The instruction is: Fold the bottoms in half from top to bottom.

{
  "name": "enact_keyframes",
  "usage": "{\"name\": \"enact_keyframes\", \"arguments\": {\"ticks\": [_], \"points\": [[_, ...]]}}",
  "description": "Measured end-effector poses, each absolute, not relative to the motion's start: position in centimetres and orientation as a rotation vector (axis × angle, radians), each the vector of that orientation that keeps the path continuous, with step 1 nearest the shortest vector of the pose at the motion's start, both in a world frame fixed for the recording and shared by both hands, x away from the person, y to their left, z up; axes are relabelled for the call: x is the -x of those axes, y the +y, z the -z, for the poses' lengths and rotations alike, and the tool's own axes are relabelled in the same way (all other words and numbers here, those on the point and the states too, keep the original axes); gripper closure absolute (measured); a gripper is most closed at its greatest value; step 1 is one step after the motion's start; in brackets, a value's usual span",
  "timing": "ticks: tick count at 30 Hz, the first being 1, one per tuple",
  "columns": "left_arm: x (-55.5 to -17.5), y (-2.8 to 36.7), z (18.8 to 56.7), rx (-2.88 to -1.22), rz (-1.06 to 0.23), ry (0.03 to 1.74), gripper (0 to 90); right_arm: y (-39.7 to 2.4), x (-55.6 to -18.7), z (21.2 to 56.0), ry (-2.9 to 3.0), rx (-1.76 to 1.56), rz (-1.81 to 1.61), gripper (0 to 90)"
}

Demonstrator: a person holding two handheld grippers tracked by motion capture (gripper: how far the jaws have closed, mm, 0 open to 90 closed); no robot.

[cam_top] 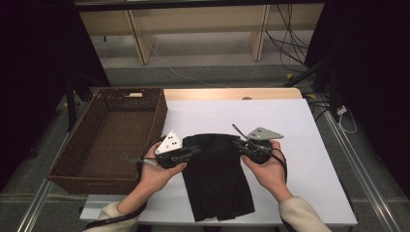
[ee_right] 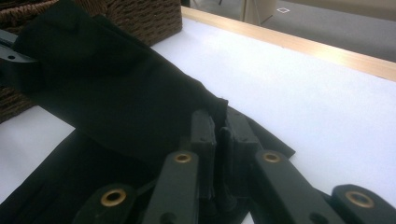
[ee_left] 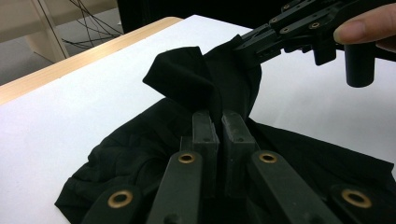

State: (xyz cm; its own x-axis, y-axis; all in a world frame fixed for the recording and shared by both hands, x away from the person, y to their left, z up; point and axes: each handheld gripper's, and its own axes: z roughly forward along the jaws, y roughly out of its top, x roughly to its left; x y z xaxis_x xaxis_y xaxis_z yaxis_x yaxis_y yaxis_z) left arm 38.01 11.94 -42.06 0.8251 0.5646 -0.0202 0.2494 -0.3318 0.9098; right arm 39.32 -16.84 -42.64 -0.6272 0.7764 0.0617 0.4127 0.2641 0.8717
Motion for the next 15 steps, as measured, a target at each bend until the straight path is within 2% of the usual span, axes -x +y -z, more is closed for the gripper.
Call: {"name": "enact_keyframes", "arguments": {"ticks": [15], "points": [[-37.71,12.0,42.15,-1.938,-0.355,0.599,85.1,-16.91,-38.92,42.74,2.191,-1.077,-1.305,84.3]]}}
